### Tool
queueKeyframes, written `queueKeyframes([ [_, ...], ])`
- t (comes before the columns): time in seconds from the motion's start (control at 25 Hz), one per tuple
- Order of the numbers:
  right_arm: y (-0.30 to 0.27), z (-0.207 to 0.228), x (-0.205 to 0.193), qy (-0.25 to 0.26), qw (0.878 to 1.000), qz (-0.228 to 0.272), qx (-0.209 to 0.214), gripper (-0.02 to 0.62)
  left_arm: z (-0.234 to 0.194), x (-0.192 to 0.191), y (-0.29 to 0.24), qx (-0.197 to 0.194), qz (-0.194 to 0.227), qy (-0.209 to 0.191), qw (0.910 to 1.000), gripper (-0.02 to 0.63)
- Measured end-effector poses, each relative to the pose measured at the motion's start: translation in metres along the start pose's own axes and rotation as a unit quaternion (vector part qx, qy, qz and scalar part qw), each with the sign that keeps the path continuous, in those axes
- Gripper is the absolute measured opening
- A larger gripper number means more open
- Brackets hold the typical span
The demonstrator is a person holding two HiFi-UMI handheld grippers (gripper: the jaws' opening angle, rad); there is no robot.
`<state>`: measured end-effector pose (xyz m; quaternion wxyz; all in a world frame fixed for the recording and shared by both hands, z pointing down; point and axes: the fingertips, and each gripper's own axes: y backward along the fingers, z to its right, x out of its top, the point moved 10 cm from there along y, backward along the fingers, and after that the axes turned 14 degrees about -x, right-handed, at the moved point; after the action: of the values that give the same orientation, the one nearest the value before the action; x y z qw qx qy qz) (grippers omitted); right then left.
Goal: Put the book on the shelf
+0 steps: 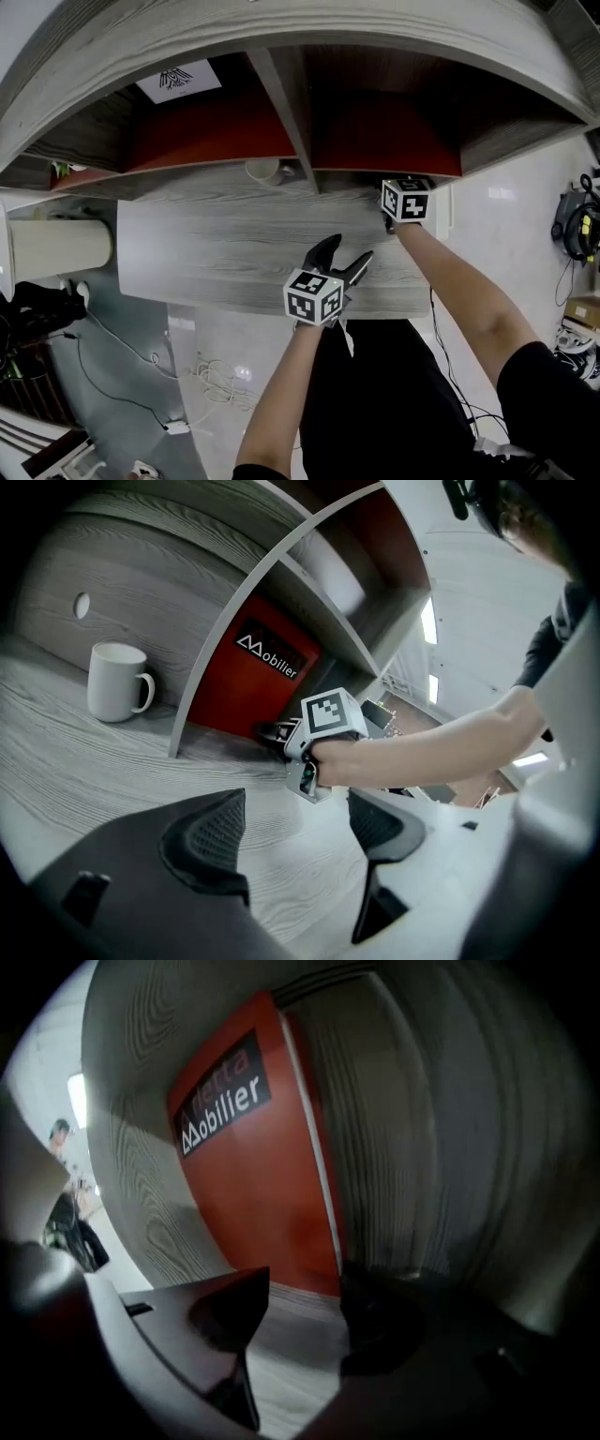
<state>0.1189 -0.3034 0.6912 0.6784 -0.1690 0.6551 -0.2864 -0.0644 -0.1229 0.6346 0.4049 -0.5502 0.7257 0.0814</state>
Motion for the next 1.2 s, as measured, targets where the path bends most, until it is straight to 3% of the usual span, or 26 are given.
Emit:
queueKeyframes([
  [0.12, 0.014, -0.007, -0.009, -0.027, 0.999, -0.013, 0.016, 0.224, 0.007, -0.007, 0.004, 0.0, 0.0, 0.01, 0.9999, 0.333],
  [0.32, 0.043, -0.015, 0.0, -0.01, 0.998, -0.024, 0.054, 0.224, 0.024, -0.019, 0.016, -0.006, 0.003, 0.01, 0.9999, 0.333],
  [0.56, 0.098, -0.019, -0.007, 0.03, 0.996, -0.039, 0.07, 0.233, 0.052, -0.039, 0.056, 0.014, 0.046, 0.07, 0.9964, 0.331],
  [0.84, 0.194, -0.012, -0.02, -0.062, 0.994, -0.021, 0.084, 0.181, 0.105, -0.046, 0.101, 0.036, 0.086, 0.05, 0.9944, 0.321],
  [1.0, 0.246, 0.001, -0.031, -0.112, 0.991, -0.03, 0.072, 0.172, 0.132, -0.036, 0.129, 0.067, 0.144, 0.033, 0.9867, 0.239],
  [1.2, 0.31, 0.017, -0.02, -0.116, 0.991, -0.012, 0.068, 0.12, 0.16, -0.006, 0.151, 0.074, 0.181, -0.021, 0.9804, 0.089],
])
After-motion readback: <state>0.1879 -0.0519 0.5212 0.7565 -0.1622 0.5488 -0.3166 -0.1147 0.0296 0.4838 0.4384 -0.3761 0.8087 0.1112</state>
